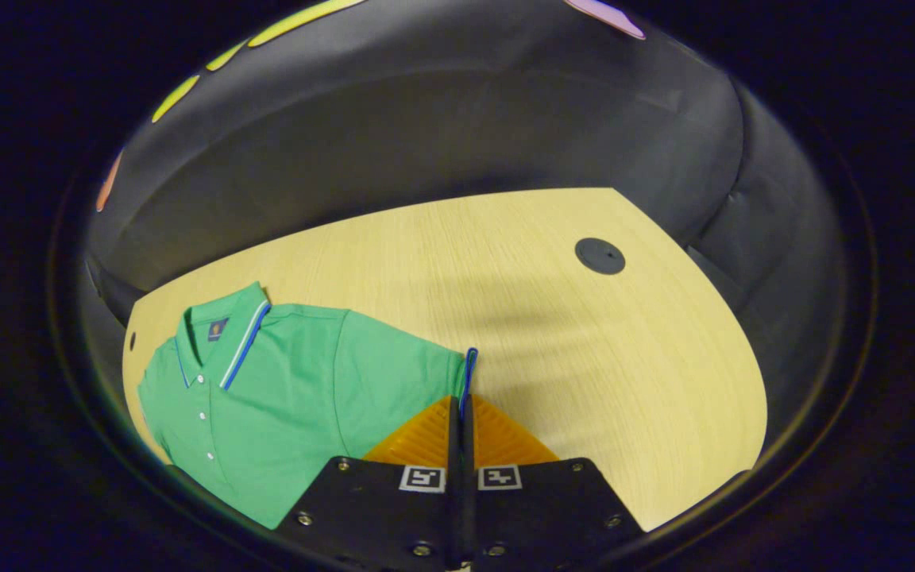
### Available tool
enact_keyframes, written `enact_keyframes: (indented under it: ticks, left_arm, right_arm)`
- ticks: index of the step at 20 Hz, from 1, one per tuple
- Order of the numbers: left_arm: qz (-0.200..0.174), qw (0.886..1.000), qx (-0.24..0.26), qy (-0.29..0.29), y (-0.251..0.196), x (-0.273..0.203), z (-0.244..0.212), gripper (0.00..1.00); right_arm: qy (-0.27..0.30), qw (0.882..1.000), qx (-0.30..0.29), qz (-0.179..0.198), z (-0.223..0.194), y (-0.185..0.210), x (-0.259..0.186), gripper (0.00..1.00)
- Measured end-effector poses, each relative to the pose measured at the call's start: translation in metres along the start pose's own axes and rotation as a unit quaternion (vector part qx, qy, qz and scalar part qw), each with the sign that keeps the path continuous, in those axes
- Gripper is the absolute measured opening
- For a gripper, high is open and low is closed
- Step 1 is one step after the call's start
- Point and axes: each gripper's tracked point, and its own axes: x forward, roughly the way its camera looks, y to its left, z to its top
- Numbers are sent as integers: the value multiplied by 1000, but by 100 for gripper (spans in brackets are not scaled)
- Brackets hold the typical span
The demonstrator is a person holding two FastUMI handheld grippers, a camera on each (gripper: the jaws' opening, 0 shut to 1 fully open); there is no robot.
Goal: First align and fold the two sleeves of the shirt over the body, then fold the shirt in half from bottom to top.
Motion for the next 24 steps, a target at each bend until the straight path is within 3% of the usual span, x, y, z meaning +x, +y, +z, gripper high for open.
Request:
enact_keyframes:
  ticks: [15,20,23,24]
  left_arm:
    - [4,1000,-9,-6,5,-3,0,97]
    - [15,1000,-13,-9,13,-9,2,100]
    - [22,1000,-12,-11,21,-13,2,97]
    - [25,1000,-12,-12,23,-14,2,97]
  right_arm:
    - [-69,989,-84,102,15,128,-65,1]
    - [-63,986,-103,119,-2,157,-73,1]
    - [-58,984,-114,121,-9,166,-73,4]
    - [-58,984,-116,120,-11,167,-72,1]
